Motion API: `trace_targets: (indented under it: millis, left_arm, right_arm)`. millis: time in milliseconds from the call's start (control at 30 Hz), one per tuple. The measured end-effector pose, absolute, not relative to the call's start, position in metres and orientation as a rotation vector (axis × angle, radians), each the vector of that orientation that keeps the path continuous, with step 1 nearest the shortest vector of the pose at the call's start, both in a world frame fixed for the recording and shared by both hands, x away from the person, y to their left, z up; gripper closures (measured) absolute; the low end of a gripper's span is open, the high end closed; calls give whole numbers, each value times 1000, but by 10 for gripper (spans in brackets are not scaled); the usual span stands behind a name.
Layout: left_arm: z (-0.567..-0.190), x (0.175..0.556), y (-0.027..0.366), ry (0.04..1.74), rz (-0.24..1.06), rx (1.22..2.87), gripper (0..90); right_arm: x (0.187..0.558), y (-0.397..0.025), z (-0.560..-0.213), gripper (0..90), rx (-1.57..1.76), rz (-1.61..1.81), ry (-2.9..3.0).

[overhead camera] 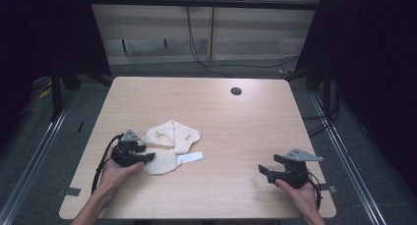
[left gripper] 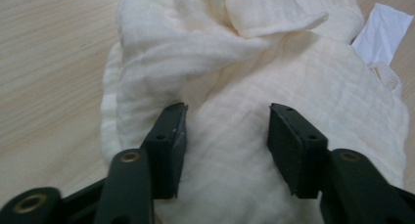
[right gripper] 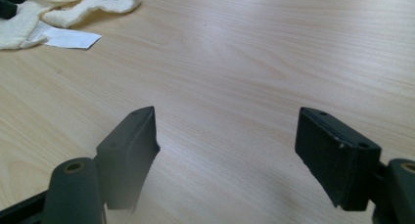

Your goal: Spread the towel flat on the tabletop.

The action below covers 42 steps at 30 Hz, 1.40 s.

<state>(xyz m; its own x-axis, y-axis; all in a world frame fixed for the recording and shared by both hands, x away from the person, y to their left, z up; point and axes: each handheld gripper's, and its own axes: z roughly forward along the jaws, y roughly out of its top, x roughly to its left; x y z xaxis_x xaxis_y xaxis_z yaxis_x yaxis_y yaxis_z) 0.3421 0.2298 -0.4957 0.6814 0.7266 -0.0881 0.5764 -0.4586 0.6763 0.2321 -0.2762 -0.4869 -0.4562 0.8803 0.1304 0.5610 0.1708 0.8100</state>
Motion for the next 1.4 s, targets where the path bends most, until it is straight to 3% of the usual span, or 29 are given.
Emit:
trace_targets:
  millis: [267, 367, 933, 1333, 1400]
  left_arm:
    - [-496, 341, 231, 981, 288, 2199, 770]
    - [-495, 341, 228, 984, 275, 2212, 827]
    - [-496, 337, 216, 927, 157, 2198, 835]
    - [-495, 321, 184, 791, 115, 2263, 832]
    - [-495, 319, 179, 778, 107, 2259, 831]
  right_arm:
    - [235, -271, -489, 240, 1358, 1168, 2115]
    - [235, -271, -489, 240, 1351, 1159, 2124]
    - [235, -269, -489, 243, 1346, 1146, 2143]
    - [235, -265, -489, 204, 1319, 1193, 2196]
    - [236, -265, -489, 247, 1316, 1209, 2202]
